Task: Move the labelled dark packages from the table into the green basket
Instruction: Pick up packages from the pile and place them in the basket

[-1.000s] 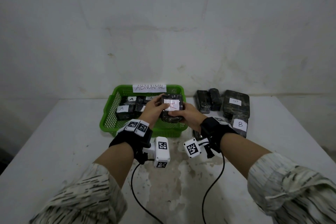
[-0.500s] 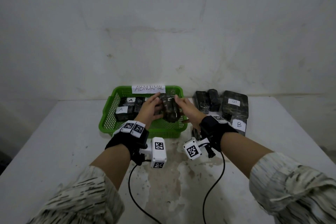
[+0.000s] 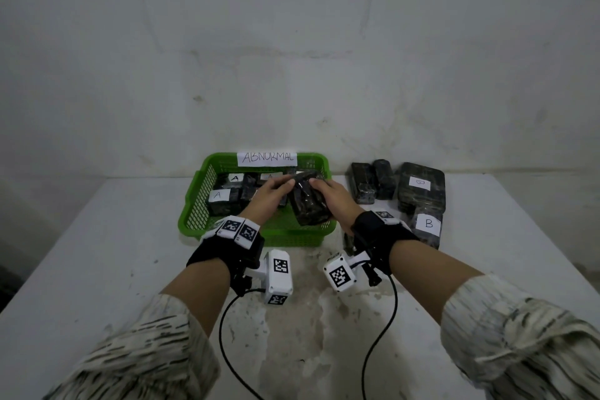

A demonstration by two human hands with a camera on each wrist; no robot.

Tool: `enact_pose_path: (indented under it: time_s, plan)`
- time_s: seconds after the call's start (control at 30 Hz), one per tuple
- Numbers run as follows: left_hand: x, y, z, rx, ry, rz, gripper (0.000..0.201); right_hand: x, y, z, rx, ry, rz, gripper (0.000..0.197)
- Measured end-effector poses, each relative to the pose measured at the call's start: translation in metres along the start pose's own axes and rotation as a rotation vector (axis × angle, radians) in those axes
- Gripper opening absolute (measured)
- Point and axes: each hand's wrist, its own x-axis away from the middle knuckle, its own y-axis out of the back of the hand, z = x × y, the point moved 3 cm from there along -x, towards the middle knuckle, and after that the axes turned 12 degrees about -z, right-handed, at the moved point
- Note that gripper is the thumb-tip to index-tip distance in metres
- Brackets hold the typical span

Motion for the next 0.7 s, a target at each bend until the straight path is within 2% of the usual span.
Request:
enact_pose_path:
  time_s: [0.13, 0.3, 0.43, 0.6, 0.7]
  plan:
    - [0.001, -0.001, 0.004, 0.103, 0.032, -0.028, 0.034, 0.001, -0.003, -0.004, -0.052, -0.044, 0.047, 0.037]
    - [-0.001, 0.002, -0.001, 0.082, -0.056, -0.087, 0.032, 0.002, -0.006, -0.009, -0.067, -0.104, 0.179, 0.039]
    - [0.002, 0.001, -0.006, 0.095, -0.027, -0.047, 0.04, 0.0, -0.003, -0.007, -0.117, -0.07, 0.146, 0.027]
    - [0.003, -0.001, -0.008, 0.022, -0.094, -0.054, 0.046, -0.001, -0.006, -0.01, -0.132, -0.106, 0.157, 0.038]
    - [0.004, -0.002, -0.007, 0.046, -0.085, -0.039, 0.048, -0.001, -0.006, -0.011, -0.135, -0.108, 0.18, 0.044]
